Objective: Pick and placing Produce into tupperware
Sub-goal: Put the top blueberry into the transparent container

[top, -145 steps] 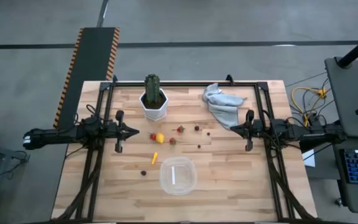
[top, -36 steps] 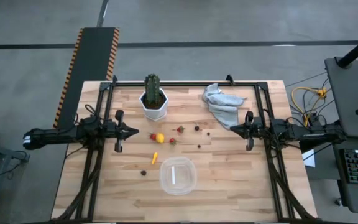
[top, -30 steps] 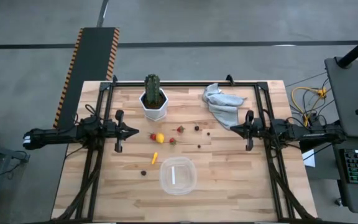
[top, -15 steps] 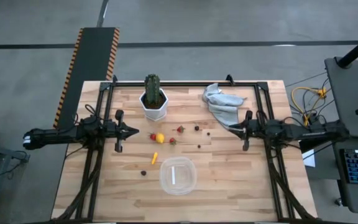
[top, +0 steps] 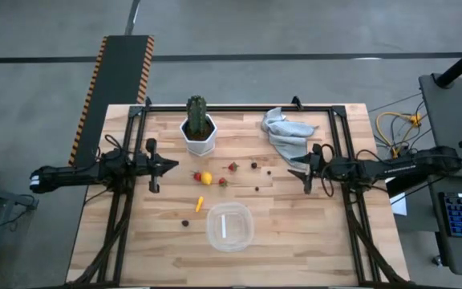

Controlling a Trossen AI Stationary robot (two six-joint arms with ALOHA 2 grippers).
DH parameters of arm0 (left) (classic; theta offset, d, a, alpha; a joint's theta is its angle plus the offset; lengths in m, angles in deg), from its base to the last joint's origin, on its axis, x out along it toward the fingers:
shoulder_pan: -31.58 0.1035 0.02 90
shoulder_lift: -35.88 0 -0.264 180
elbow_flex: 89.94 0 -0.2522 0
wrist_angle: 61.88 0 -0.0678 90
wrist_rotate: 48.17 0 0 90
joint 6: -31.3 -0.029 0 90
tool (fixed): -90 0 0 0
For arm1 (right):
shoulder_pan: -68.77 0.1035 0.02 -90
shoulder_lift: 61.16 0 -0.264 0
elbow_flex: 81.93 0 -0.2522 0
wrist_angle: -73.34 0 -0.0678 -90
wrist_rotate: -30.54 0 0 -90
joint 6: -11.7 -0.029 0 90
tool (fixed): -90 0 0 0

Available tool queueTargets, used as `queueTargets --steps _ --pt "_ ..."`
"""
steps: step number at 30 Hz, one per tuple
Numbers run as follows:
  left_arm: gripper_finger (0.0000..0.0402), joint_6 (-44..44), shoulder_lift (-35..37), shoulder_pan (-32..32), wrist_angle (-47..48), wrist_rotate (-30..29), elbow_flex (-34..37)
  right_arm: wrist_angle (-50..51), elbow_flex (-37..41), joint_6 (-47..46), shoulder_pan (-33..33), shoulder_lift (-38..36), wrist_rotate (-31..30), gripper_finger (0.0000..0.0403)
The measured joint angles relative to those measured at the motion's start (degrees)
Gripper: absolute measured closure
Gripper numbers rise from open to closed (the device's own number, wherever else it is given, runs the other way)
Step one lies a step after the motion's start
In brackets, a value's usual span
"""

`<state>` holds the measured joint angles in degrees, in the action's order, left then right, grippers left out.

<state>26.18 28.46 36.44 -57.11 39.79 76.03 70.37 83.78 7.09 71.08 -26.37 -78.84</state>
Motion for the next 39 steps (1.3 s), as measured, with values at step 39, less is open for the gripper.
queueTargets --steps 39 --pt "0.0402 0.23 -0.04 0.0 0.1 0.14 0.0 -19.5 -16.63 1.68 -0.49 56.62 -3.2 0.0177"
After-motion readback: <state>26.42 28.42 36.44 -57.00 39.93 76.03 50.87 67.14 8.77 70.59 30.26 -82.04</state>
